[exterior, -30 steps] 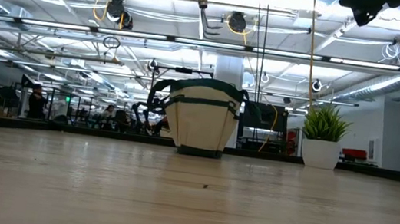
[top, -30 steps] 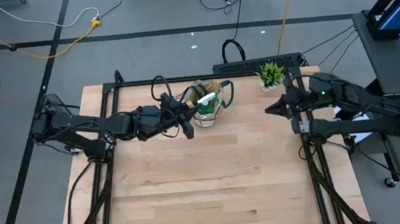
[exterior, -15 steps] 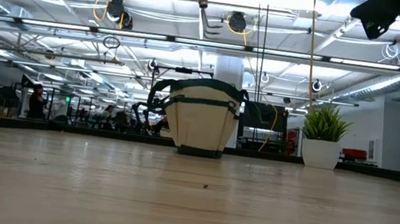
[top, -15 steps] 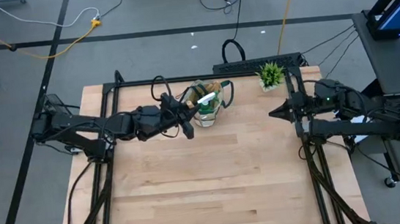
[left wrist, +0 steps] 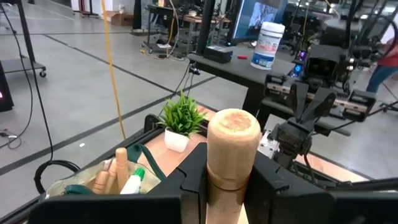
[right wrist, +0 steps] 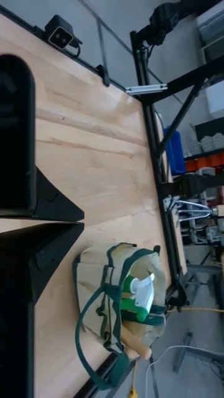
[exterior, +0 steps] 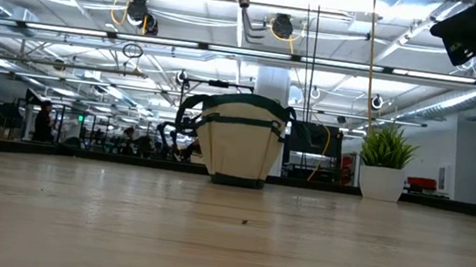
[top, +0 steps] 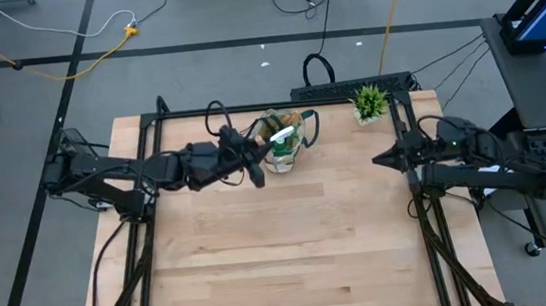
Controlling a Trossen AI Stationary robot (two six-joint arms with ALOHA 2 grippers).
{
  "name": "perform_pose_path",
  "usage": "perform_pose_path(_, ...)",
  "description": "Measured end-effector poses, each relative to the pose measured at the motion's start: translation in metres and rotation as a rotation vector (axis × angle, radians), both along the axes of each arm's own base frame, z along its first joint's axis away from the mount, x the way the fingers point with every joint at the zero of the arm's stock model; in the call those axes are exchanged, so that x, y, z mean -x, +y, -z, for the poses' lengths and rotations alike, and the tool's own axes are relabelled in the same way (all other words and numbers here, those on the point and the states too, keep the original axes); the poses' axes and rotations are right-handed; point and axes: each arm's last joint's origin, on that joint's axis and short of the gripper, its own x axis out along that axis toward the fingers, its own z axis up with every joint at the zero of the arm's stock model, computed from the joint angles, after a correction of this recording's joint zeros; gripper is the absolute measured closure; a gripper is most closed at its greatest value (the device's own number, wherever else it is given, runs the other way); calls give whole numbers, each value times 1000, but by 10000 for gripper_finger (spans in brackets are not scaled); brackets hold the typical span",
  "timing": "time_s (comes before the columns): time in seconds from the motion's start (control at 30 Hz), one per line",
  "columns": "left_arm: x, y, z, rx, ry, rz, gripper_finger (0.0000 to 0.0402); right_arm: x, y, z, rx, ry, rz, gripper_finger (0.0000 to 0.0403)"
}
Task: Pick & Place Garden tools in Gardening bag
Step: Put the brown hand rake into the gardening bag
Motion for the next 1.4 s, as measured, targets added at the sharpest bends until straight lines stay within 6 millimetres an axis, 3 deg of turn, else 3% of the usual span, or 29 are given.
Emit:
perform_pose_path(0.17, 0, 6, -2, 2, -22, -18, 338, 6, 1, 9, 6, -42, 36, 397)
perform_pose_path(0.57, 0, 25, -1, -15, -8, -77, 338, 18, 2, 7, 25, -112, 108, 397)
perform_pose_path(1.0, 4, 52, 1, -109, 73, -157, 338, -2, -4, 50, -36, -201, 119, 397)
perform_pose_path(1.4, 4, 67, -23, -201, 270, -244, 338, -7, -5, 60, -24, -200, 119, 397)
